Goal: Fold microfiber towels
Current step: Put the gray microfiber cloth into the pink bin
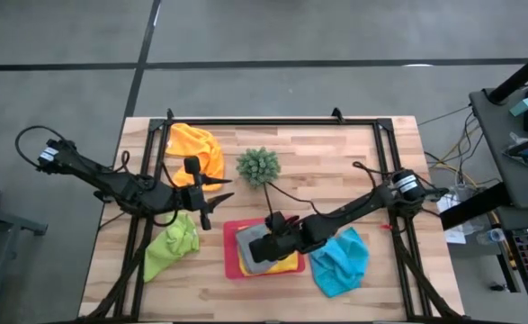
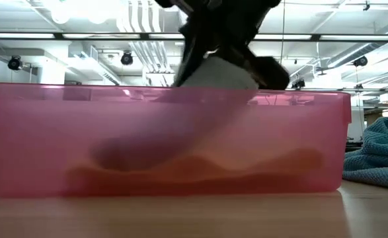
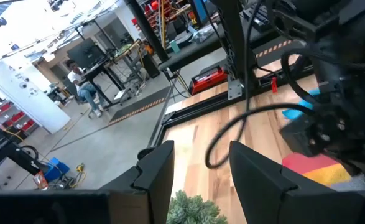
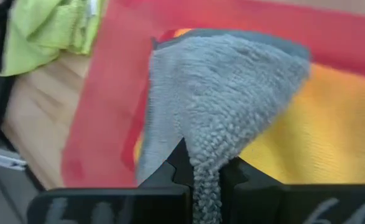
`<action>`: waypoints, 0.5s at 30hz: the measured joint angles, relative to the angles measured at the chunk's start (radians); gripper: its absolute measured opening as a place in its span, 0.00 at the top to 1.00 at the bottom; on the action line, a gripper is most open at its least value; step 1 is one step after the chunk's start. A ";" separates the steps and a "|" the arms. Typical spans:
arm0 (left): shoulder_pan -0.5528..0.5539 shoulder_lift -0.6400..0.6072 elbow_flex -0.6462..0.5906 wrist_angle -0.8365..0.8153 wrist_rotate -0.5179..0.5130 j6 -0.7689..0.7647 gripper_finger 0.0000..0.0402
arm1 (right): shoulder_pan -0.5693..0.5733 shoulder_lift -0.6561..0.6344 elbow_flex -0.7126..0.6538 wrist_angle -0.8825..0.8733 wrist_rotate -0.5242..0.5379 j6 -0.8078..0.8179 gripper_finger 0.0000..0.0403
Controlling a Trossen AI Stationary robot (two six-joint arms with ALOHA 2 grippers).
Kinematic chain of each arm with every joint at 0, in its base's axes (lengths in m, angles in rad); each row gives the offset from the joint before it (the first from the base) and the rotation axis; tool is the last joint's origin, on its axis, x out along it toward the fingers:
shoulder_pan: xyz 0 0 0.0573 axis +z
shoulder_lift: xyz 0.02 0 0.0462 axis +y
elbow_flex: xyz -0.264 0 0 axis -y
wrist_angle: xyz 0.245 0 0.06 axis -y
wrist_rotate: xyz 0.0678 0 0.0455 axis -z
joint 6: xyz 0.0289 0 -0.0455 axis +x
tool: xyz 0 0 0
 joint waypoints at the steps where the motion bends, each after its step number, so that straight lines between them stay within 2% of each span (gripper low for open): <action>1: 0.000 0.000 0.000 0.001 0.000 0.000 0.65 | 0.000 0.000 0.005 -0.021 0.001 0.001 0.97; 15: 0.000 0.001 -0.001 0.019 0.000 0.006 0.65 | 0.013 0.000 0.004 -0.114 0.010 0.047 0.94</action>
